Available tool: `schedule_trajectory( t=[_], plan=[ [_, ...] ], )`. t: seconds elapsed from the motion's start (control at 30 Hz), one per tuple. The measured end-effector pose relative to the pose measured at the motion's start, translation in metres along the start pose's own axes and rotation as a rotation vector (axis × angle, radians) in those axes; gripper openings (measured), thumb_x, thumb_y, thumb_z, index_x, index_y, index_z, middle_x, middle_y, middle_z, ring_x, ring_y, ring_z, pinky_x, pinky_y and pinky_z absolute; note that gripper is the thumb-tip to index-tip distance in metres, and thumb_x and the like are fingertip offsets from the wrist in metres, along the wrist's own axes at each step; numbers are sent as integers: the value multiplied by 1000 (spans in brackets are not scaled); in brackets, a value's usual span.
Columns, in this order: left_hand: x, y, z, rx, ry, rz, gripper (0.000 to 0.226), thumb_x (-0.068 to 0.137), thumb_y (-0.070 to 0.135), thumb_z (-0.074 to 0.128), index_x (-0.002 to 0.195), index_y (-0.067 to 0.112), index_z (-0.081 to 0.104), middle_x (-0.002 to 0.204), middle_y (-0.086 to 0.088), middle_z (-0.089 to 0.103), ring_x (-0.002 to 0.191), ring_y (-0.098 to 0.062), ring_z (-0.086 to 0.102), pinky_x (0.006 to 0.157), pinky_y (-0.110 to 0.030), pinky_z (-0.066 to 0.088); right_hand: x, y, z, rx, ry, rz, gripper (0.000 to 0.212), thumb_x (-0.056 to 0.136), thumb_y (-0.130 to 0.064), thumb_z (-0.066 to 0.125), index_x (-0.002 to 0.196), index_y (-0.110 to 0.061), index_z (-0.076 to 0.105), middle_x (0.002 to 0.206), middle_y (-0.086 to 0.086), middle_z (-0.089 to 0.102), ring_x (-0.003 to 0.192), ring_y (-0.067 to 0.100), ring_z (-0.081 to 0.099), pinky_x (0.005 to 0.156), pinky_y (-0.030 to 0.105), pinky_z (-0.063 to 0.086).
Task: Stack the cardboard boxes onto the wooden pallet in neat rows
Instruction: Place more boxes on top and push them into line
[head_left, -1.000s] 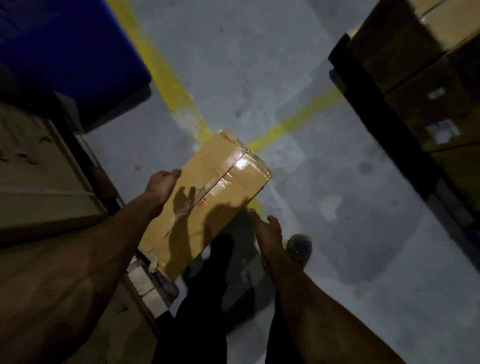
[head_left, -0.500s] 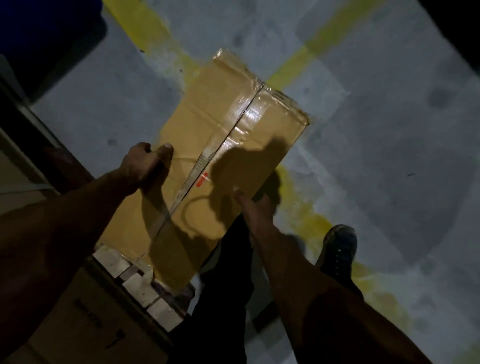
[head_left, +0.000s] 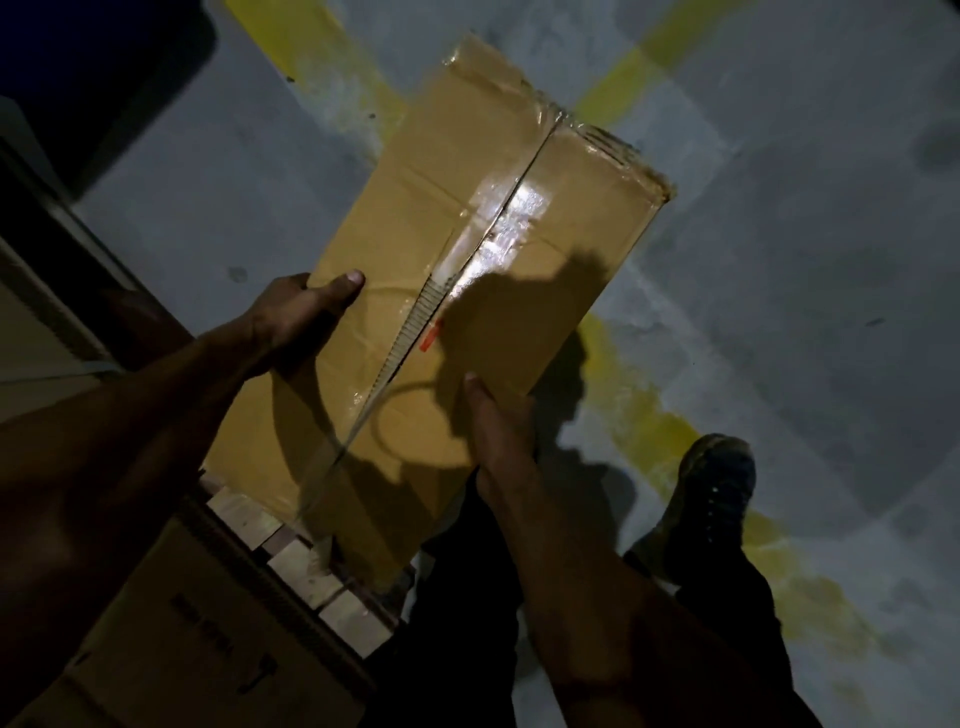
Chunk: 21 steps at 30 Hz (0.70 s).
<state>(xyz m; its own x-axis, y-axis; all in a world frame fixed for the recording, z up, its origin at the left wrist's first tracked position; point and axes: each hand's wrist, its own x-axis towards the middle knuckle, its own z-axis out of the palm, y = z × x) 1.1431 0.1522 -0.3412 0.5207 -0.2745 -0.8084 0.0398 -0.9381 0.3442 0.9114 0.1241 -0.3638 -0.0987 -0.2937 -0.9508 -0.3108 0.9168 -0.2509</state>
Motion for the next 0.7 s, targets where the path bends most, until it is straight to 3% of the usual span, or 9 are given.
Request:
schedule_trajectory(
  t=[0.13, 0.2, 0.27, 0.3, 0.4, 0.5, 0.6, 0.7],
  plan=[
    [-22, 34, -5, 1, 55, 47, 58, 81, 63, 68, 115, 17, 66, 107, -4, 68, 90, -22, 64, 84, -35, 49, -16, -39, -16, -35, 89, -154, 66, 85, -34, 79, 140, -12, 51, 135, 4, 59, 125, 28, 56, 106, 35, 44],
    [-38, 57, -5, 4, 80, 82, 48, 78, 64, 71, 99, 21, 67, 97, -2, 69, 85, -22, 65, 82, -34, 51, -35, -67, -28, -128, 156, -218, 74, 80, -53, 77, 140, -19, 50, 133, 2, 59, 120, 29, 58, 104, 39, 46],
    [-57, 80, -6, -14, 108, 112, 48, 77, 64, 72, 96, 20, 67, 92, -2, 70, 83, -22, 66, 77, -33, 52, -54, -96, -42, -188, 177, -290, 89, 63, -78, 67, 134, -27, 48, 122, 0, 62, 112, 30, 61, 101, 49, 49],
    [-68, 92, -7, -29, 120, 120, 51, 77, 64, 72, 99, 17, 68, 92, -3, 70, 83, -22, 67, 75, -32, 53, -66, -111, -51, -231, 161, -307, 90, 66, -79, 63, 137, -28, 43, 120, 0, 59, 113, 31, 60, 100, 50, 49],
    [-108, 130, -8, -115, 127, 131, 55, 77, 66, 71, 99, 15, 67, 93, -4, 70, 83, -23, 68, 68, -30, 53, -93, -160, -86, -323, 127, -364, 81, 91, -57, 62, 151, -15, 27, 146, 10, 47, 130, 34, 50, 104, 43, 44],
    [-158, 167, -8, -201, 154, 143, 44, 79, 61, 73, 88, 19, 63, 89, -2, 69, 79, -19, 66, 62, -26, 51, -135, -206, -126, -407, 163, -471, 82, 92, -57, 61, 152, -12, 26, 150, 15, 44, 134, 37, 46, 104, 44, 42],
    [-218, 204, -10, -272, 174, 148, 73, 56, 77, 72, 101, 20, 66, 100, -6, 73, 87, -27, 70, 82, -41, 59, -190, -244, -164, -450, 173, -553, 79, 89, -61, 61, 146, -13, 34, 143, 13, 52, 128, 37, 51, 105, 48, 45],
    [-284, 244, -13, -286, 287, 155, 91, 47, 85, 63, 113, 22, 63, 105, -4, 70, 92, -29, 68, 88, -46, 57, -250, -279, -206, -494, 219, -667, 75, 87, -66, 59, 138, -14, 41, 133, 11, 58, 119, 36, 57, 100, 51, 48]
  ],
)
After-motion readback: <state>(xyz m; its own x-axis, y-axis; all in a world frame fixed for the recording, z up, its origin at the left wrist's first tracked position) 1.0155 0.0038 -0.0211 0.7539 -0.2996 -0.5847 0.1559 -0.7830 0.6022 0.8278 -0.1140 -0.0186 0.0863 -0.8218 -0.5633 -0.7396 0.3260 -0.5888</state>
